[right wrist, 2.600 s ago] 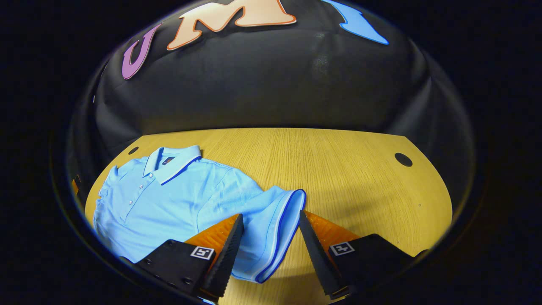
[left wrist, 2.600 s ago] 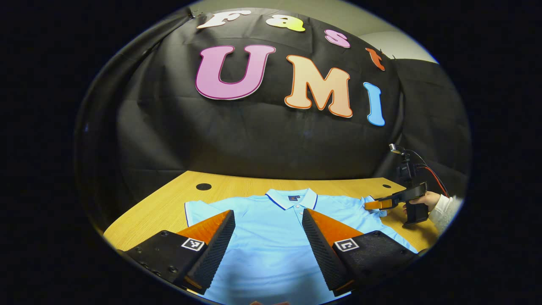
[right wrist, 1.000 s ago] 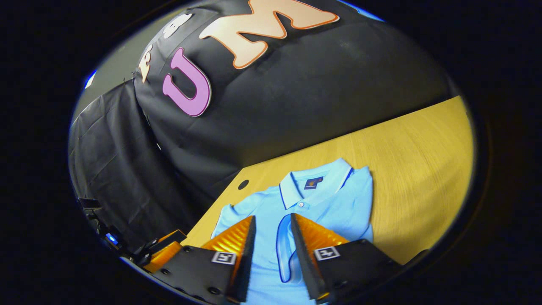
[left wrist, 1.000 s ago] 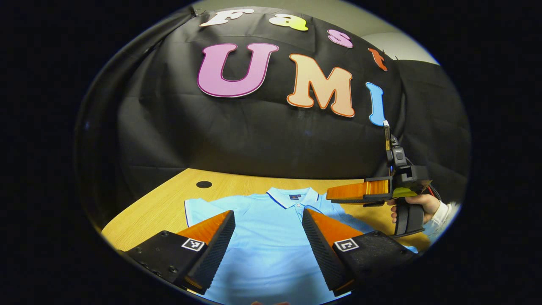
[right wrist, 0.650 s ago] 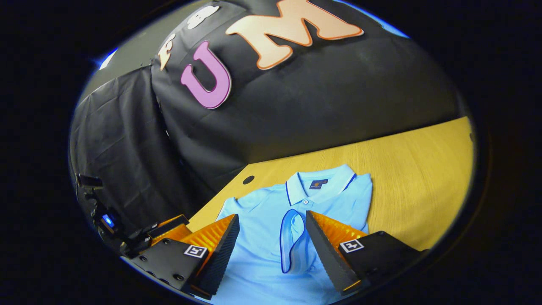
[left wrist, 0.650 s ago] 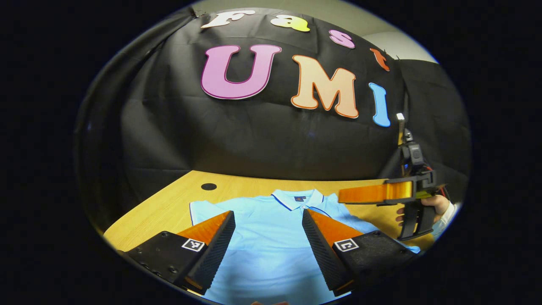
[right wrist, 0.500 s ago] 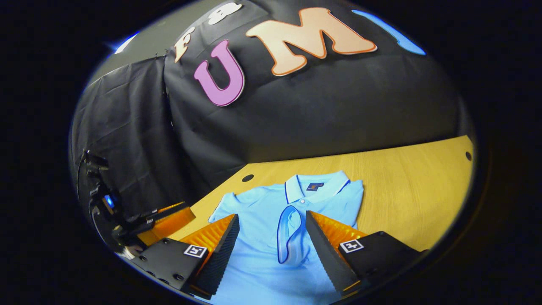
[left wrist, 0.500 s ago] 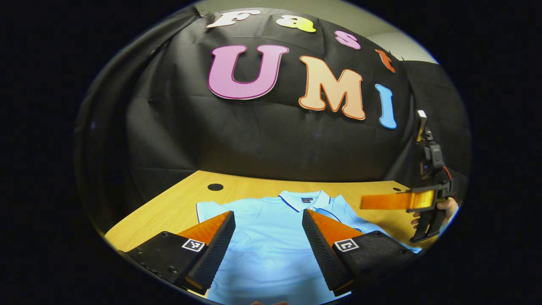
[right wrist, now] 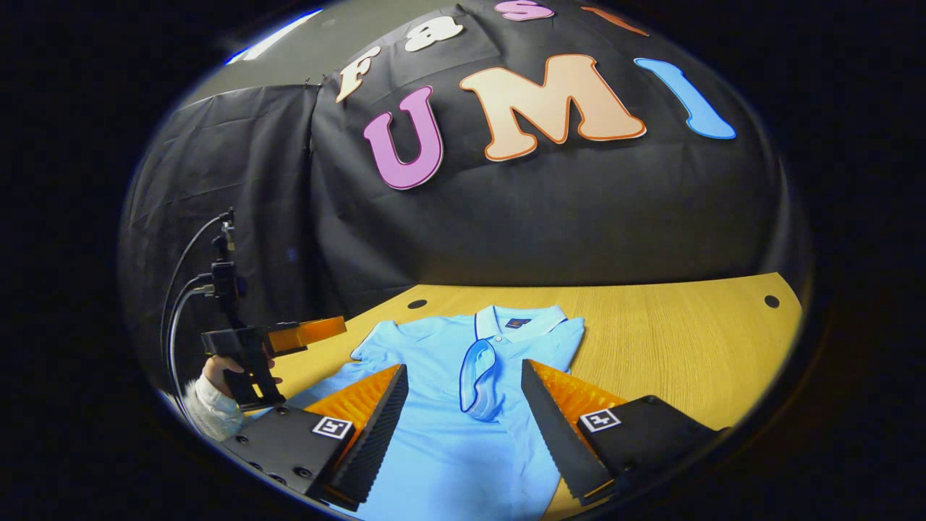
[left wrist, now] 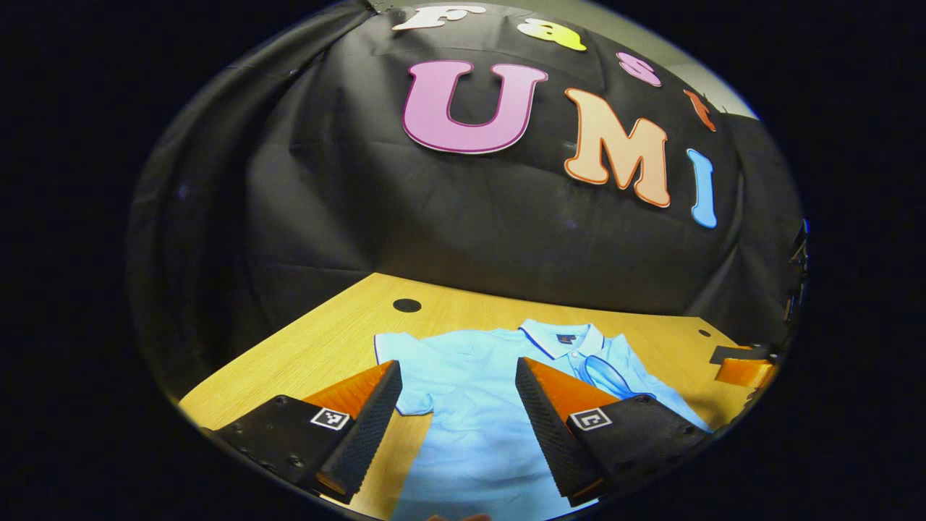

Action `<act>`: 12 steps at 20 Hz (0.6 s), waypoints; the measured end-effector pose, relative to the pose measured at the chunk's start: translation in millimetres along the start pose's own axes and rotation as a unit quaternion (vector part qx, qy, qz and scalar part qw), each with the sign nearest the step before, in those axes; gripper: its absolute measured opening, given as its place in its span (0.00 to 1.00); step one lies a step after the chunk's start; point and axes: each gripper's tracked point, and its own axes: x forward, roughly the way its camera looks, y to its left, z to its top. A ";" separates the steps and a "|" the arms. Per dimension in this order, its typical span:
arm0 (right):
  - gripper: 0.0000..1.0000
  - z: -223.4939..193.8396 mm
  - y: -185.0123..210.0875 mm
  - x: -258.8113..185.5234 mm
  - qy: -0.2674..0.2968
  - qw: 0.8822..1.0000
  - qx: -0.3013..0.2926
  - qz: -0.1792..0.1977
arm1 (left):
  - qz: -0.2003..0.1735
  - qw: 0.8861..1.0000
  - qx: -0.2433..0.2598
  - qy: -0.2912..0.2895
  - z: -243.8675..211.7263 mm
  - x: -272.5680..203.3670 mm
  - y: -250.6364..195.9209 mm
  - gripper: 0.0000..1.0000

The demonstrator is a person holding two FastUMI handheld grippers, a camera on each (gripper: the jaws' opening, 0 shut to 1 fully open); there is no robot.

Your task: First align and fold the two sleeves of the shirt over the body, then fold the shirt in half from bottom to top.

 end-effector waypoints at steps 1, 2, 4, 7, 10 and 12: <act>0.98 -2.3 -1.4 -4.0 0.003 1.000 0.006 0.002 | 0.009 1.000 0.005 0.006 -2.0 2.3 7.0 0.94; 0.98 -3.2 -5.1 -6.9 0.002 1.000 0.008 0.001 | 0.017 1.000 0.009 0.013 -5.1 4.8 13.2 0.94; 0.98 -1.8 -15.6 -13.1 -0.003 1.000 0.003 -0.008 | 0.026 0.999 0.007 0.025 -8.0 14.6 23.5 0.94; 0.94 -4.1 -25.9 -19.9 -0.004 1.000 0.000 -0.015 | 0.026 0.997 -0.021 0.069 -17.3 31.5 33.2 0.93; 0.98 -2.7 -33.7 -22.9 -0.005 1.000 0.012 -0.017 | 0.049 0.989 -0.054 0.126 -43.2 46.5 50.1 0.93; 0.98 -0.3 -39.5 -24.9 -0.008 1.000 0.020 -0.021 | 0.056 0.985 -0.066 0.150 -52.1 54.2 55.0 0.93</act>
